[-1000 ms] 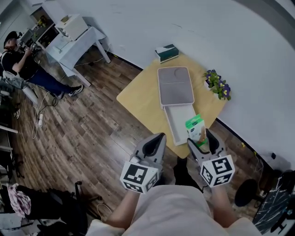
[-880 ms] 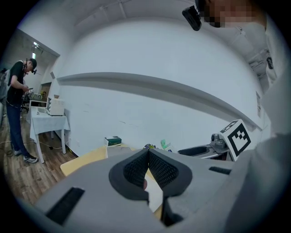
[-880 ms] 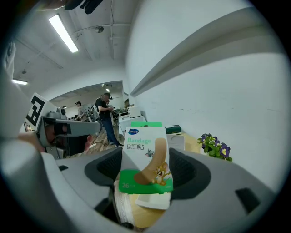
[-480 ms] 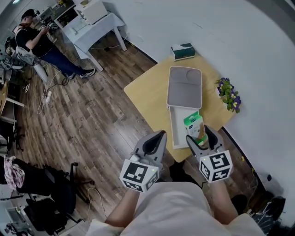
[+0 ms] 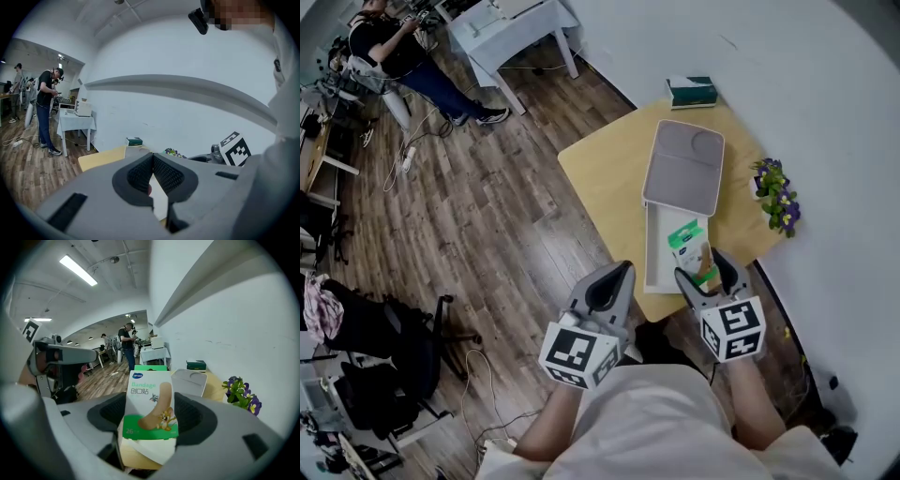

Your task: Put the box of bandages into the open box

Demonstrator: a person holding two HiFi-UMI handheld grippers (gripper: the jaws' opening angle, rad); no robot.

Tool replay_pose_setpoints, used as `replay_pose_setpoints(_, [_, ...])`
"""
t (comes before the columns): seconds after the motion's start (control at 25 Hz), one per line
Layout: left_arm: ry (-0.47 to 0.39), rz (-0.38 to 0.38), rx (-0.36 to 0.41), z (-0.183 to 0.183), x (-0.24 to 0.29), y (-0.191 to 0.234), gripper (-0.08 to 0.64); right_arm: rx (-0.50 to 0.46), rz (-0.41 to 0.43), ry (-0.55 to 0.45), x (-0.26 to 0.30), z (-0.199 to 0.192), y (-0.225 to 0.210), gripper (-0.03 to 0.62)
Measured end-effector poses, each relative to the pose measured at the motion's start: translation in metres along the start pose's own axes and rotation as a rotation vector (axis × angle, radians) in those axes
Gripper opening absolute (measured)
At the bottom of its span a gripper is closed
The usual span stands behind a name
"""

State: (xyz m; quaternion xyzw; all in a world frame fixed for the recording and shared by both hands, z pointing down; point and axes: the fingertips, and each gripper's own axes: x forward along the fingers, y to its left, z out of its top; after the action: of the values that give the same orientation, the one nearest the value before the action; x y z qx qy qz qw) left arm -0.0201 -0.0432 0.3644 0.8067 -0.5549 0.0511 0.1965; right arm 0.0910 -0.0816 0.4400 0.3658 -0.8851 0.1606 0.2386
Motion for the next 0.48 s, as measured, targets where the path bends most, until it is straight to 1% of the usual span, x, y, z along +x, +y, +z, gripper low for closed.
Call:
replay_pose_setpoints(0.24, [-0.003,0.046,-0.014,-0.007,-0.002,-0.005,0.003,-0.036,0.031,0.041,0.008,-0.015,-0.006,0.328])
replay_pose_setpoints(0.48, [0.004,0.063,-0.025,-0.011,-0.005,0.001,0.003,-0.048,0.031,0.08,0.018,-0.027,-0.007,0.328])
